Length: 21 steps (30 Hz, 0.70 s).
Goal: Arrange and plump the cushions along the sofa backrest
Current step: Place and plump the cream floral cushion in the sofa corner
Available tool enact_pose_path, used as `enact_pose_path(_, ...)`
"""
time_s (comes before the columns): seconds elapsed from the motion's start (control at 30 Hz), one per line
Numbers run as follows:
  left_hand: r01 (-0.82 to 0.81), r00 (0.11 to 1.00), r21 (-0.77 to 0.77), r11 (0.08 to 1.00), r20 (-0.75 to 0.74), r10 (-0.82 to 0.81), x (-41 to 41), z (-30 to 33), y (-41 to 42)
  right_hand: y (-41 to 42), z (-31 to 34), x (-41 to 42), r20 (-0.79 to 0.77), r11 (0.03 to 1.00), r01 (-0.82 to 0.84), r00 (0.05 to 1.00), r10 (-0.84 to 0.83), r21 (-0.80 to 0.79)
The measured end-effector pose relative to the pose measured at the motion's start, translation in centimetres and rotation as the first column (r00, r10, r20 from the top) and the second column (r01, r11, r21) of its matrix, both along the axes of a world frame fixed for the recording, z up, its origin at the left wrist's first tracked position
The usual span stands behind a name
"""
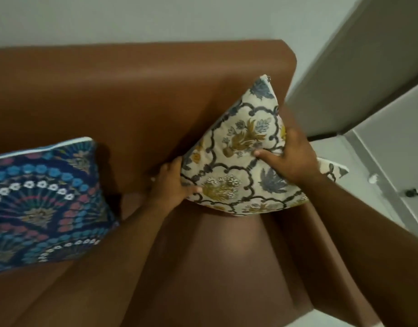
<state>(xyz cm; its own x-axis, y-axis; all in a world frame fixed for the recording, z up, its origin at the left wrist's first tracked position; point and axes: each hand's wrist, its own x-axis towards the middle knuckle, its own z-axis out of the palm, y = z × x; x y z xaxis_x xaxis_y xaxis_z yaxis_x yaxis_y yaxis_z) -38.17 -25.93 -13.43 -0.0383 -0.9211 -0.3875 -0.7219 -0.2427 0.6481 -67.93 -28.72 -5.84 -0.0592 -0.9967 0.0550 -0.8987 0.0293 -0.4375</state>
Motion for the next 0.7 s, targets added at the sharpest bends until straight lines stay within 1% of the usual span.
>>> enact_pose_path(0.07, -0.043, 0.999, -0.102, 0.994, 0.015, 0.045, -1.1, 0.0, -1.2, 0.4, -0.6, -0.1, 0.024, 0.994, 0.111, 0.994, -0.111, 0.008)
enact_pose_path(0.1, -0.053, 0.998, -0.155, 0.987, 0.011, 0.055, -1.5, 0.2, -1.9, 0.4, -0.7, -0.3, 0.06, 0.985, 0.174, 0.983, -0.174, 0.004)
enact_pose_path(0.17, -0.047, 0.998, -0.252, 0.967, 0.017, 0.053, -2.2, 1.2, -3.2, 0.4, -0.6, -0.8, 0.18, 0.953, 0.303, 0.938, -0.297, -0.01)
enact_pose_path(0.23, 0.012, 0.997, -0.325, 0.946, 0.075, 0.013, -3.6, 2.0, -4.1, 0.7, -1.3, -2.1, 0.233, 0.916, 0.397, 0.897, -0.376, -0.051)
enact_pose_path(0.3, 0.105, 0.986, -0.345, 0.933, 0.155, -0.054, -5.4, 1.9, -4.5, 1.0, -2.1, -3.4, 0.217, 0.893, 0.447, 0.878, -0.426, -0.054)
enact_pose_path(0.33, 0.144, 0.977, -0.344, 0.928, 0.2, -0.078, -6.2, 1.6, -4.5, 1.0, -2.5, -3.9, 0.214, 0.893, 0.445, 0.88, -0.423, -0.064)
enact_pose_path(0.4, 0.161, 0.962, -0.372, 0.914, 0.265, -0.062, -7.0, 1.0, -4.1, 0.6, -2.5, -4.6, 0.182, 0.908, 0.399, 0.91, -0.373, -0.13)
enact_pose_path(0.47, 0.129, 0.967, -0.454, 0.882, 0.254, -0.011, -7.7, 0.5, -2.9, 0.4, -1.8, -5.3, 0.098, 0.923, 0.337, 0.941, -0.324, -0.187)
enact_pose_path(0.53, 0.177, 0.966, -0.501, 0.847, 0.255, -0.051, -8.2, -0.1, -1.5, 1.5, -1.7, -5.9, 0.035, 0.946, 0.251, 0.968, -0.249, -0.206)
enact_pose_path(0.6, 0.293, 0.932, -0.46, 0.838, 0.333, -0.143, -8.8, -1.2, -1.3, 3.1, -3.0, -6.7, -0.015, 0.974, 0.161, 0.986, -0.166, -0.157)
enact_pose_path(0.63, 0.335, 0.912, -0.423, 0.842, 0.37, -0.177, -8.9, -1.8, -1.5, 4.2, -4.2, -7.2, -0.027, 0.982, 0.155, 0.987, -0.159, -0.11)
enact_pose_path(0.7, 0.354, 0.89, -0.373, 0.858, 0.417, -0.187, -9.1, -2.8, -2.3, 5.8, -6.1, -7.8, -0.05, 0.976, 0.21, 0.976, -0.212, -0.053)
